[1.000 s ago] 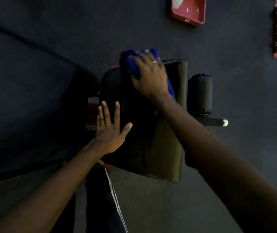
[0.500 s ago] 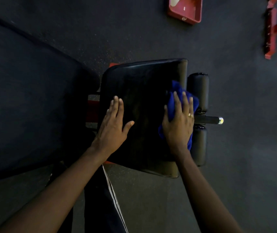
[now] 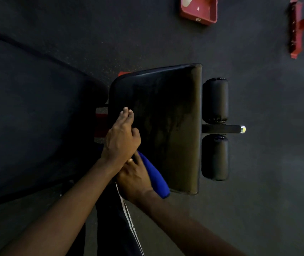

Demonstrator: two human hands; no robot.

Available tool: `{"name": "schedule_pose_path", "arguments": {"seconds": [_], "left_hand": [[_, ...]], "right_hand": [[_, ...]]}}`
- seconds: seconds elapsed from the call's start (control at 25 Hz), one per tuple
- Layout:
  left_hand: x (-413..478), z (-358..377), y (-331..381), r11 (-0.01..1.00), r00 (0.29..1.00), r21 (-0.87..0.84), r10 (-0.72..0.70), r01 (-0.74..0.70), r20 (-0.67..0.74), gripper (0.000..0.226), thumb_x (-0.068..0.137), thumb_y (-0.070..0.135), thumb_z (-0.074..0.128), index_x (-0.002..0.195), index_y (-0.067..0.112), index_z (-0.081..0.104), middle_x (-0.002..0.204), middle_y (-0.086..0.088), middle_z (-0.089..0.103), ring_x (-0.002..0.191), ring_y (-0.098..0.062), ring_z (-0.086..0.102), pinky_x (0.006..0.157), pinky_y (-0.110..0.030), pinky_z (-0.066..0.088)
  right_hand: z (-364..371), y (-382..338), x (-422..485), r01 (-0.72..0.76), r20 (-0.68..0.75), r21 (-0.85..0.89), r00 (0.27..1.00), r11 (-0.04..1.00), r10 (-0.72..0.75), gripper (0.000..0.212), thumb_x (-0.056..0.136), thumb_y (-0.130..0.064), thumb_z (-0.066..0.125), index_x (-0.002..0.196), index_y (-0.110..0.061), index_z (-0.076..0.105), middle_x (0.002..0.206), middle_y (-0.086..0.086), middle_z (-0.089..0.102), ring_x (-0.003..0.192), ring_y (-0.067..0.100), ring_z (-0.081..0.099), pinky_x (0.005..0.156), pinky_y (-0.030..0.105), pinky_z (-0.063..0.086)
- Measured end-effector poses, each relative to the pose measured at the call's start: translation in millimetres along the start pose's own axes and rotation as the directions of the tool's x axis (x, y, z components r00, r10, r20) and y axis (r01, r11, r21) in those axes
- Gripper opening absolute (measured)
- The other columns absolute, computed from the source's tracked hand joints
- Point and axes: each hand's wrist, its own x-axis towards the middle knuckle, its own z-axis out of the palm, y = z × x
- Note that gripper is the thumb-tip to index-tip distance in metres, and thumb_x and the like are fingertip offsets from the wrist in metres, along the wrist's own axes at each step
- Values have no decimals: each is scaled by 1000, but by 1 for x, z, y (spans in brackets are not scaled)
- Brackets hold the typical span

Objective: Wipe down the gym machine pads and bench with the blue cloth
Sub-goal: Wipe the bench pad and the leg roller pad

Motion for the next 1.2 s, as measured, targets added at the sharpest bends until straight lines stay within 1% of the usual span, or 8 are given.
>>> {"name": "schedule_pose_path", "arguments": {"seconds": [0.16, 0.28, 0.4, 0.68, 0.84, 0.92, 1.08, 1.2], "left_hand": [[-3, 7, -5, 992, 998, 117, 47, -51, 42, 64, 102, 34, 42, 155, 5, 22, 163, -13, 16, 152, -20, 13, 119, -32, 22], [-2, 5, -7, 999, 999, 18, 28, -29, 35, 61, 104, 36, 40, 155, 6, 25, 164, -10, 17, 151, -18, 13, 117, -26, 15], [-2, 5, -9, 1000, 1000, -19, 22, -22, -13, 54, 104, 29, 41, 152, 5, 31, 162, -9, 23, 151, -18, 17, 121, -31, 21], [-5, 9, -10, 999, 999, 46, 19, -21, 42, 60, 106, 39, 29, 153, 4, 26, 163, -11, 18, 152, -19, 12, 123, -34, 19], [-2, 4, -2, 1000, 1000, 4, -17, 17, 25, 69, 103, 51, 16, 151, 5, 35, 162, -10, 23, 151, -17, 16, 122, -31, 18], [-2, 3, -4, 1000, 999, 15, -11, 11, 33, 71, 102, 52, 15, 151, 6, 35, 162, -9, 23, 151, -16, 16, 121, -30, 18], [-3, 2, -9, 1000, 998, -14, 4, -4, 60, 71, 100, 53, 13, 154, 8, 28, 163, -4, 18, 151, -12, 10, 121, -27, 14], [-5, 0, -6, 997, 998, -70, -15, 20, 66, 70, 99, 53, 13, 153, 11, 30, 163, -2, 21, 150, -10, 12, 119, -24, 14]], "right_hand": [[-6, 25, -6, 76, -83, -7, 994, 997, -76, 52, 77, -28, 68, 128, -22, 66, 135, 2, 62, 135, 25, 44, 116, 48, 23], [-27, 93, -49, -154, -89, 39, 984, 987, 157, 76, 79, -33, 62, 151, -28, 41, 162, -2, 31, 154, 22, 14, 123, 51, 15], [-50, 143, -36, -325, -125, 105, 934, 940, 336, 76, 84, -40, 50, 157, -31, 29, 166, -4, 22, 155, 21, 9, 121, 55, 22], [-85, 198, 93, -665, -285, 198, 663, 720, 692, 57, 98, -43, 46, 153, -27, 39, 163, -1, 30, 153, 24, 17, 121, 55, 21], [-58, 128, 40, -311, -172, 28, 935, 950, 311, 79, 83, -36, 61, 155, -26, 34, 164, 0, 27, 154, 24, 16, 122, 54, 16], [-57, 138, 25, -227, -148, 20, 962, 974, 228, 82, 80, -35, 64, 155, -28, 34, 164, -2, 28, 153, 22, 17, 123, 52, 16], [-82, 195, 64, -525, -276, 131, 796, 841, 539, 62, 94, -39, 53, 153, -30, 38, 163, -2, 29, 153, 22, 16, 123, 51, 16], [-91, 207, 114, -744, -324, 302, 507, 596, 798, 55, 94, -41, 48, 147, -27, 46, 160, -3, 35, 153, 24, 19, 122, 54, 19]]}}
